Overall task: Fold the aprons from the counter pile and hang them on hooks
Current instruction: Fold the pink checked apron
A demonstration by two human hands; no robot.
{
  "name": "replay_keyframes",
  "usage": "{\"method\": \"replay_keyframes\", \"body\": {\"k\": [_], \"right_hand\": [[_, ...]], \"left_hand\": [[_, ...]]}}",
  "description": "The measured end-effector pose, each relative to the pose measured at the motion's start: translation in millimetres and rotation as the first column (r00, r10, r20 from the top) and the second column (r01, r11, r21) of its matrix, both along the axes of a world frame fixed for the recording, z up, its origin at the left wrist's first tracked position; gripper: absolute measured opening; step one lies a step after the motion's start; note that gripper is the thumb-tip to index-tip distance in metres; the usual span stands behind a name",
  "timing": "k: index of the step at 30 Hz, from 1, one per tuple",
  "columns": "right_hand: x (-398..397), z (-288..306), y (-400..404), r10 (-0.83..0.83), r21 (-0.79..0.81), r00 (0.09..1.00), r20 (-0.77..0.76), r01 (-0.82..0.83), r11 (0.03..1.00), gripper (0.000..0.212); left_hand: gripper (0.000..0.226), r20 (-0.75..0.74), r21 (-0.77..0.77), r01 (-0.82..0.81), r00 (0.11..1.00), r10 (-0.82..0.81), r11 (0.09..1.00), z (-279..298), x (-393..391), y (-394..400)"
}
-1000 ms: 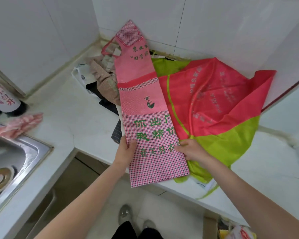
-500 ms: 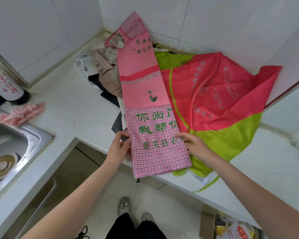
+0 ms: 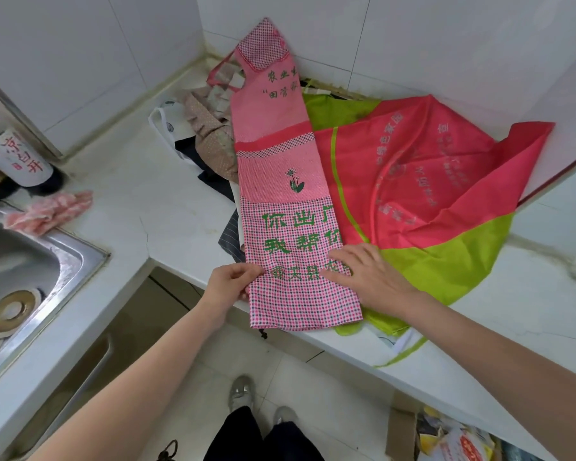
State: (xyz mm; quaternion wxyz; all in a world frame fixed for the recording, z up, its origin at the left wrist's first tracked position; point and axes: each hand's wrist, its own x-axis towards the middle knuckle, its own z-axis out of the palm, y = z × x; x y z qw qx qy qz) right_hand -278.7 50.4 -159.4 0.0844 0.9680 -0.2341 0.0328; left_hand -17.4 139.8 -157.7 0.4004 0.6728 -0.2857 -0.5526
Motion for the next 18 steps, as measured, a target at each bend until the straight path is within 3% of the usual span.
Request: {"method": "replay_keyframes", "body": {"k": [1, 2, 3, 4, 6, 7, 9, 11, 14, 16, 18], "right_hand": [[5, 0, -2, 0.062, 0.062, 0.998, 0.004, -0.062, 0.996, 0.061], [11, 4, -1, 0.029, 0.23, 1.0, 0.0, -0.028, 0.973, 0.05], [19, 10, -1, -0.086, 0.42, 0.996, 0.023, 0.068, 0.905, 0.028], [26, 13, -5, -0.26, 0.598, 0.965, 0.029, 0.192, 0.778, 0.018], [40, 16, -11, -0.593, 0.807, 0.805, -0.004, 0.353, 0.473, 0.05], [44, 16, -12, -0.694, 0.876, 0.72, -0.007, 0.339, 0.343, 0.052], [48, 13, -16, -0.793, 0.954, 0.61, -0.01, 0.245, 0.175, 0.049], [48, 7, -16, -0.83, 0.972, 0.555, -0.058, 0.22, 0.079, 0.055], [48, 4, -13, -0.83, 0.975, 0.551, -0.087, 0.216, 0.042, 0.058], [50, 7, -13, -0.823, 0.984, 0.564, -0.063, 0.175, 0.044, 0.04], [51, 6, -14, -0.831, 0.994, 0.555, -0.033, 0.105, 0.031, 0.027]], "left_hand": [[0.017, -0.037, 0.028, -0.01, 0.999, 0.011, 1.0, 2, 3, 0], [0.022, -0.102, 0.053, -0.013, 0.995, 0.018, 0.999, 4, 5, -1], [0.029, -0.18, 0.078, -0.016, 0.983, 0.029, 0.997, 5, 8, 0], [0.033, -0.256, 0.099, -0.026, 0.965, 0.051, 0.995, 6, 9, 1], [0.031, -0.325, 0.103, -0.081, 0.939, 0.111, 0.991, 7, 13, 4], [0.027, -0.303, 0.089, -0.122, 0.942, 0.144, 0.989, 8, 13, 5], [0.022, -0.133, 0.04, -0.2, 0.97, 0.204, 0.979, 9, 13, 5], [0.022, 0.122, -0.042, -0.19, 0.974, 0.193, 0.981, 12, 12, 6], [0.022, 0.391, -0.154, 0.043, 0.92, 0.022, 0.987, 16, 8, 3], [0.033, 0.443, -0.166, 0.121, 0.896, -0.035, 0.979, 10, 5, -2], [0.044, 0.399, -0.16, 0.078, 0.917, -0.008, 0.984, 6, 2, -4]]}}
